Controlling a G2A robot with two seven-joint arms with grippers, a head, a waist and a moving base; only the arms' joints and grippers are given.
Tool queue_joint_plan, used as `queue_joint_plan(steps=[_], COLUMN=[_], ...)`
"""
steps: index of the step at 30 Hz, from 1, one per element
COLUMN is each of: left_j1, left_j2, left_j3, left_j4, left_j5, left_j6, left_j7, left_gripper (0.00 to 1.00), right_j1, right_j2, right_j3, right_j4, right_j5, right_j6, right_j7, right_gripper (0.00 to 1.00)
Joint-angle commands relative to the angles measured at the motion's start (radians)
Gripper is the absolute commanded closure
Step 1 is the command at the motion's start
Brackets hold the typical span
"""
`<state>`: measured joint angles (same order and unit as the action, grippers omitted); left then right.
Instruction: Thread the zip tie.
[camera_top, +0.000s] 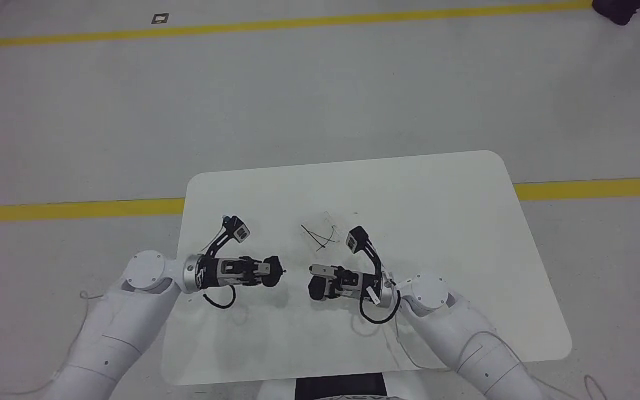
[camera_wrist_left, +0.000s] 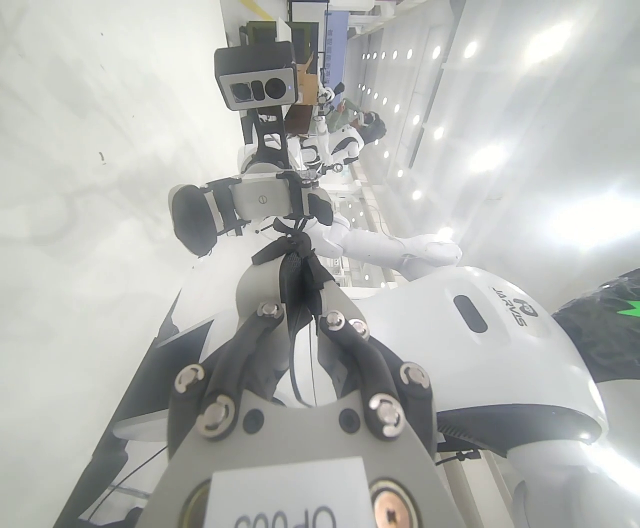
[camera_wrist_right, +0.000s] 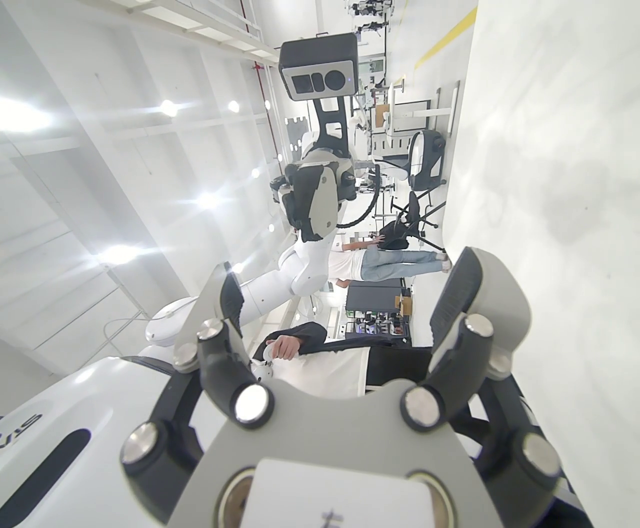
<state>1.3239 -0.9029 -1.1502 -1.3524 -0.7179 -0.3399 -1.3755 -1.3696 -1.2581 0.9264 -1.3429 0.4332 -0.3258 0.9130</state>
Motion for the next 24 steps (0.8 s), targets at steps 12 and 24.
queue_joint_plan(steps=[12, 24], left_j1=[0.038, 0.038], left_j2=[0.019, 0.019], left_j3=[-0.051, -0.051], left_j4=[-0.009, -0.009], left_j5=[-0.053, -0.053], left_j6=[0.0, 0.0], left_j7=[-0.014, -0.014], left_gripper=[1.0, 1.0], right_j1=[0.0, 0.081], right_j2=[0.0, 0.014], right_j3=[0.0, 0.003], right_j4=[0.0, -0.179], right_j5=[0.0, -0.248], right_j6=[0.0, 0.331], right_j7=[0.0, -0.096], right_gripper=[0.0, 0.0])
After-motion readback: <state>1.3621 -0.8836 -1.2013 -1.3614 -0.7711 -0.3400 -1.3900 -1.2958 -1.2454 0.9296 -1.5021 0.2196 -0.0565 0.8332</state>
